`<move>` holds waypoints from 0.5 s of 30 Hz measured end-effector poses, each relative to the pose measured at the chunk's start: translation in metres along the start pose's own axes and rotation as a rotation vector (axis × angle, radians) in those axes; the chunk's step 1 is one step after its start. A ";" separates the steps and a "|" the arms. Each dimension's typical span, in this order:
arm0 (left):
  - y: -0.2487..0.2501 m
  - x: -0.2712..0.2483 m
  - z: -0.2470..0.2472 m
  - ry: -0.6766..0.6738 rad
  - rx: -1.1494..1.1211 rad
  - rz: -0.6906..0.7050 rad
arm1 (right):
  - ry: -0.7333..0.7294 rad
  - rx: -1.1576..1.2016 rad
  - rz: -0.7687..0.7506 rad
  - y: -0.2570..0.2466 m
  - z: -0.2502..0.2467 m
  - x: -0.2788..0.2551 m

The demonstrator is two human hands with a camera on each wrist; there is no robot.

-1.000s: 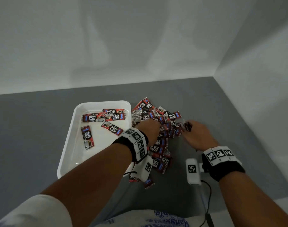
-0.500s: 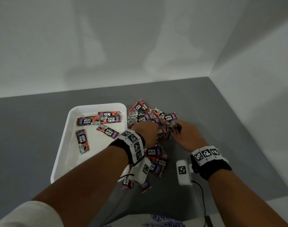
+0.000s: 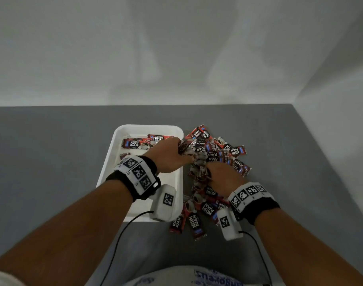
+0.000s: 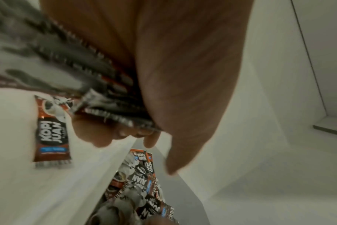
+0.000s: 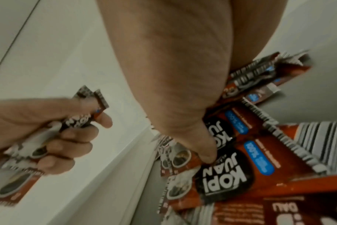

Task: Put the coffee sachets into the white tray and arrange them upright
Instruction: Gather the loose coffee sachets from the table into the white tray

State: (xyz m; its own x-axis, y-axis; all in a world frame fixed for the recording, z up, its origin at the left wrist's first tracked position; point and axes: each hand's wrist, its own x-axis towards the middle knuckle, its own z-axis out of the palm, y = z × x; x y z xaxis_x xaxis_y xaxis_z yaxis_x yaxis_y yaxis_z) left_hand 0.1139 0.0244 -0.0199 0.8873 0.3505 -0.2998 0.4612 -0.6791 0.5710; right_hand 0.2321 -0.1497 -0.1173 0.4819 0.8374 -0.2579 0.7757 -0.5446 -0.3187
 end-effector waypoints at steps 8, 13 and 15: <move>-0.038 -0.019 -0.004 -0.009 0.088 0.002 | 0.079 0.029 0.147 0.001 -0.027 -0.010; -0.059 -0.033 -0.008 -0.035 0.157 -0.022 | 0.089 0.053 0.267 -0.004 -0.035 -0.020; -0.071 -0.037 -0.009 -0.067 0.167 -0.066 | 0.134 0.099 0.283 -0.008 -0.041 -0.024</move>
State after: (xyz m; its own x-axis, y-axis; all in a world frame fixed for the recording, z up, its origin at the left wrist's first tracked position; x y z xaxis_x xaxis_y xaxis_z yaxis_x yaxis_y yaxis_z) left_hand 0.0486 0.0653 -0.0429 0.8505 0.3574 -0.3858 0.5061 -0.7558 0.4156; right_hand 0.2310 -0.1636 -0.0707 0.7272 0.6471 -0.2291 0.5630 -0.7532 -0.3402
